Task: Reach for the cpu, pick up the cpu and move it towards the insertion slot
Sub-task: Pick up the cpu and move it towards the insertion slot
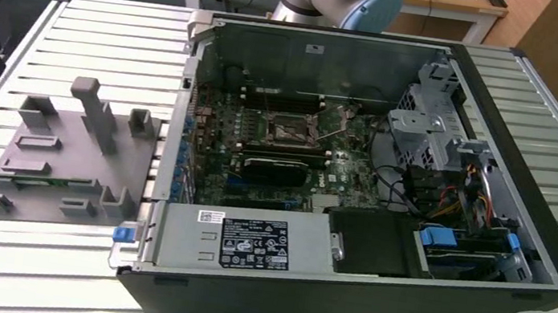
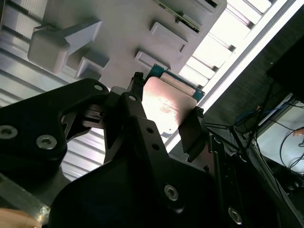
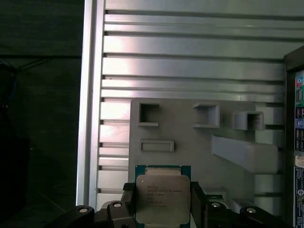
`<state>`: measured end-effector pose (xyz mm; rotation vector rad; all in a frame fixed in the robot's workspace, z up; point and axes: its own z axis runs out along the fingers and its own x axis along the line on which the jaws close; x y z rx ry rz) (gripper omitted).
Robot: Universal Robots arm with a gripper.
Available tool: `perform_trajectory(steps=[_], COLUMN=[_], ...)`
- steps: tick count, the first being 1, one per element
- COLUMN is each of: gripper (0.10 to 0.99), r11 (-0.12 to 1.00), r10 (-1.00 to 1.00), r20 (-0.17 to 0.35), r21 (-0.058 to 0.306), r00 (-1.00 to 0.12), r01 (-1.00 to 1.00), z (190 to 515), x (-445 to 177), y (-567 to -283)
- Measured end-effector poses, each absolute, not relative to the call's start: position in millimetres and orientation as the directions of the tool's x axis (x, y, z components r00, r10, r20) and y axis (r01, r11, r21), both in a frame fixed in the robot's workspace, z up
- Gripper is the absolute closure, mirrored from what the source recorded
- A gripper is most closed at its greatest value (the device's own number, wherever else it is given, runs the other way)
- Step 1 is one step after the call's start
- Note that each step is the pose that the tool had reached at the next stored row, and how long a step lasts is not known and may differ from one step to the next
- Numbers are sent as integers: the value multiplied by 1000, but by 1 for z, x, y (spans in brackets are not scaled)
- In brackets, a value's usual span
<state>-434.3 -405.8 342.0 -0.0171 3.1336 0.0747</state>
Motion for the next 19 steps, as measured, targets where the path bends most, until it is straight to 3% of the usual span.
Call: perform_trajectory(steps=[19], gripper=[541], r11=[999], r10=[-11], r20=[-7], r21=[48], r00=[-1000], r01=[-11], z=[366], x=[-434], y=[-406])
